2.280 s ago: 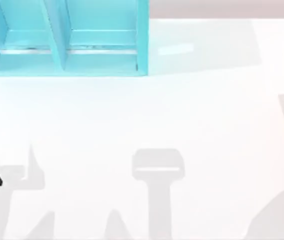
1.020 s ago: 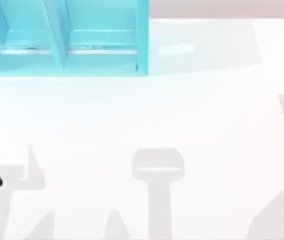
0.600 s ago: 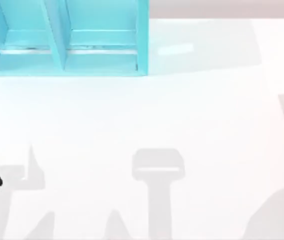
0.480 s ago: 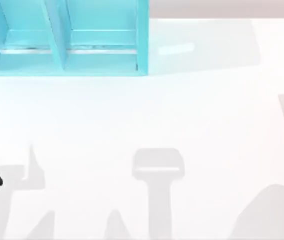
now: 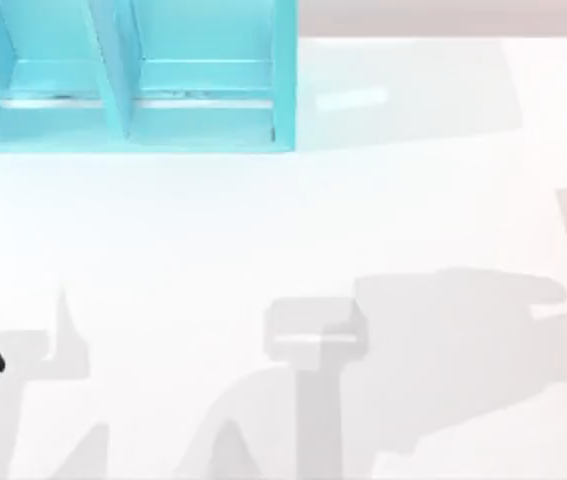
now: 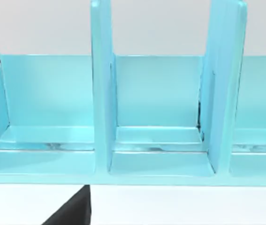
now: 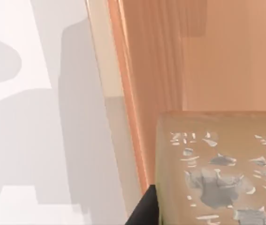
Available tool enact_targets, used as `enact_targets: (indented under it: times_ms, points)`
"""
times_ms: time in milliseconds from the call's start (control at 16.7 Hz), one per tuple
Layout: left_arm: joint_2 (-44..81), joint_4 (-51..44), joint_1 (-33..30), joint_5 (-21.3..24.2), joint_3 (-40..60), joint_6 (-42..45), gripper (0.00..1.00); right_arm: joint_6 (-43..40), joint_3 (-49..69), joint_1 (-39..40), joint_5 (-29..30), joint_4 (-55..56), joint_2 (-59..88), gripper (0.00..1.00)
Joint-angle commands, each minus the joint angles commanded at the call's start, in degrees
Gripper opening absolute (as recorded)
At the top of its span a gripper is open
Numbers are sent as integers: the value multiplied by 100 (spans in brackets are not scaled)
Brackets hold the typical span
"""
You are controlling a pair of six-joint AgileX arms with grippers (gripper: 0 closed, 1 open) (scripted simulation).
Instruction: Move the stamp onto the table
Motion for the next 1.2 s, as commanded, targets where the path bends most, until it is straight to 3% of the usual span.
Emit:
enact_targets:
  times_ms: [300,780,1200]
  points:
    - [0,0,0,0,0,0,100,284,68,1125,172,-1135,-597,0]
    - [0,0,0,0,0,0,100,388,86,1319,184,-1191,-590,0]
    - [0,0,0,0,0,0,100,2259,743,3168,191,-110,1275,0]
